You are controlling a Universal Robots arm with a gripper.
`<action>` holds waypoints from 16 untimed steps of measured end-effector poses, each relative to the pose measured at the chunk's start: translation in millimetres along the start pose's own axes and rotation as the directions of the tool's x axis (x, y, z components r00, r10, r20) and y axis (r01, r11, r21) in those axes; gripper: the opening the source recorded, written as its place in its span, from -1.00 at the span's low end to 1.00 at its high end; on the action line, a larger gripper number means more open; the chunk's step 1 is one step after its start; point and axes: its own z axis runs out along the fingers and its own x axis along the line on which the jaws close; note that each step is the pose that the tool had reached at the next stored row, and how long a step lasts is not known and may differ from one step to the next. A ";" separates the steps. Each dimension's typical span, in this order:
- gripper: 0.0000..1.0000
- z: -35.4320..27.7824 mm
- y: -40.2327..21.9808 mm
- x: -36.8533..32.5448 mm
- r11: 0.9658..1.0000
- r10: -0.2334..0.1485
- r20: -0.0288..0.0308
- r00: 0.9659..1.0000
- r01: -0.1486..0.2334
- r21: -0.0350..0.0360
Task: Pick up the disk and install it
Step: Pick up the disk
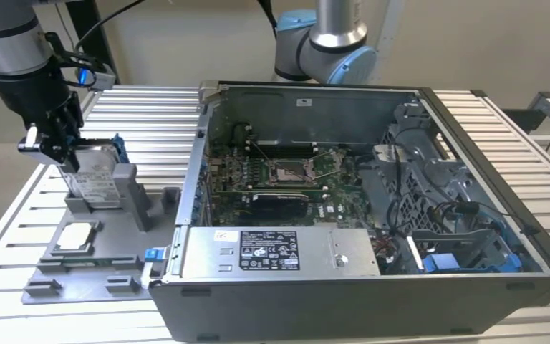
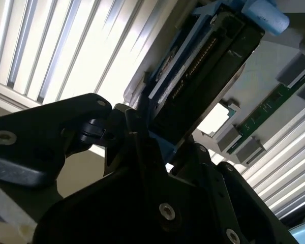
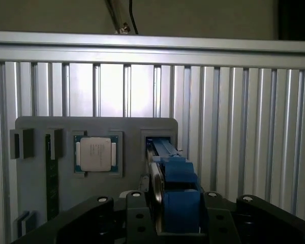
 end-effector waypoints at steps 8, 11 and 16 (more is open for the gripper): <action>-1.00 0.0 0.0 0.0 1.000 0.000 0.000 1.000 0.000 0.000; -1.00 0.0 0.0 0.0 1.000 0.000 0.000 1.000 0.000 0.000; -1.00 0.0 0.0 2.0 1.000 0.000 0.001 1.000 0.000 0.000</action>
